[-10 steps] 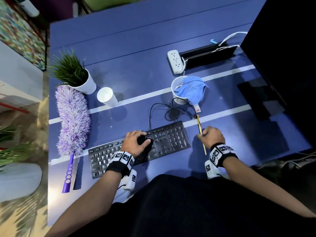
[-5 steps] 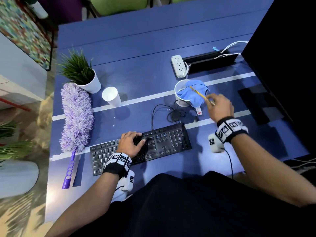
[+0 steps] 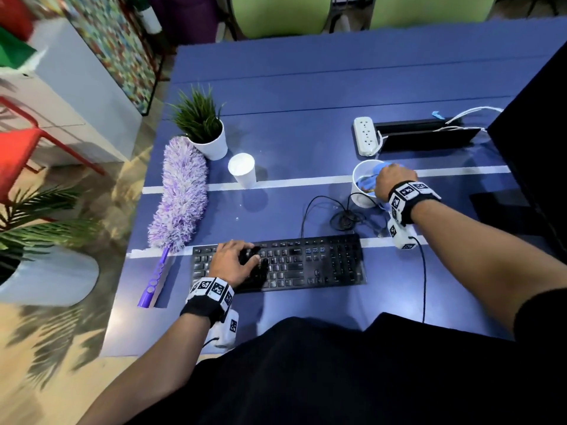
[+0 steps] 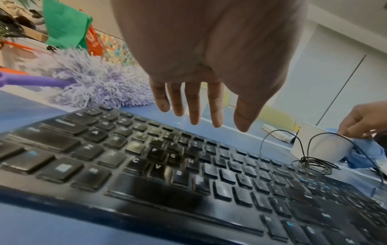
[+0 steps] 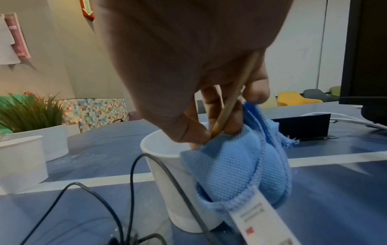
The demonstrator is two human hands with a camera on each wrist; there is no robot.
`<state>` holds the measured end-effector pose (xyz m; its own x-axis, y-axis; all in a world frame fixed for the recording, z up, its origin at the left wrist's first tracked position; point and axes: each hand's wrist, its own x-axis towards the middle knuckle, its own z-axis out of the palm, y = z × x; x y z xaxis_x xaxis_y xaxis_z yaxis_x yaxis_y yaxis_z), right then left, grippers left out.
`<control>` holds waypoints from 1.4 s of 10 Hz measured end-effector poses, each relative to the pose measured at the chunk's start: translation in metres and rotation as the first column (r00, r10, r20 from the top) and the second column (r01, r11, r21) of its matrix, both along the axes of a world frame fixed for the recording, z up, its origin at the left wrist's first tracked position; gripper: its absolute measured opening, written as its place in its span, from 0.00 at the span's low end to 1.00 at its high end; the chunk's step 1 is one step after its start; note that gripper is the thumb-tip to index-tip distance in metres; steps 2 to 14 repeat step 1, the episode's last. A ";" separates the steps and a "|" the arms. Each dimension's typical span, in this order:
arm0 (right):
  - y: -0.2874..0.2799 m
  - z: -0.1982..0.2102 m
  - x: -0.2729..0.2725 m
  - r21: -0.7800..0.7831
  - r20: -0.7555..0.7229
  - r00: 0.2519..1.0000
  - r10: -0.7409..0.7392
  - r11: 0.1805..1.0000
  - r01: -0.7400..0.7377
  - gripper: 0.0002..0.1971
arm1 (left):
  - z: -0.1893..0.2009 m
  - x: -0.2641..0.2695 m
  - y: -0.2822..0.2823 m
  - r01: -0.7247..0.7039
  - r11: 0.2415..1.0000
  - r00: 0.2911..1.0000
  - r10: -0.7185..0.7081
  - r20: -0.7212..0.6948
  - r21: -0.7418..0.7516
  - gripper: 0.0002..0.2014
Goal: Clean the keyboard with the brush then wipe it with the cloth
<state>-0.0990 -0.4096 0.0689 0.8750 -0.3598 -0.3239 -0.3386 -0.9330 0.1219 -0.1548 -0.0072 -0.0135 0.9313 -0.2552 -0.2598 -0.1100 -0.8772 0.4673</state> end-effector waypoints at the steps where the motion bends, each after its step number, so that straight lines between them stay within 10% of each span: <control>1: 0.002 0.003 -0.005 -0.074 0.024 1.000 -0.014 0.997 0.016 0.18 | -0.002 -0.002 0.009 -0.036 0.999 0.999 0.037 0.034 -0.040 0.23; 14: 0.002 0.003 -0.005 -0.074 0.024 1.000 -0.014 0.997 0.016 0.18 | -0.002 -0.002 0.009 -0.036 0.999 0.999 0.037 0.034 -0.040 0.23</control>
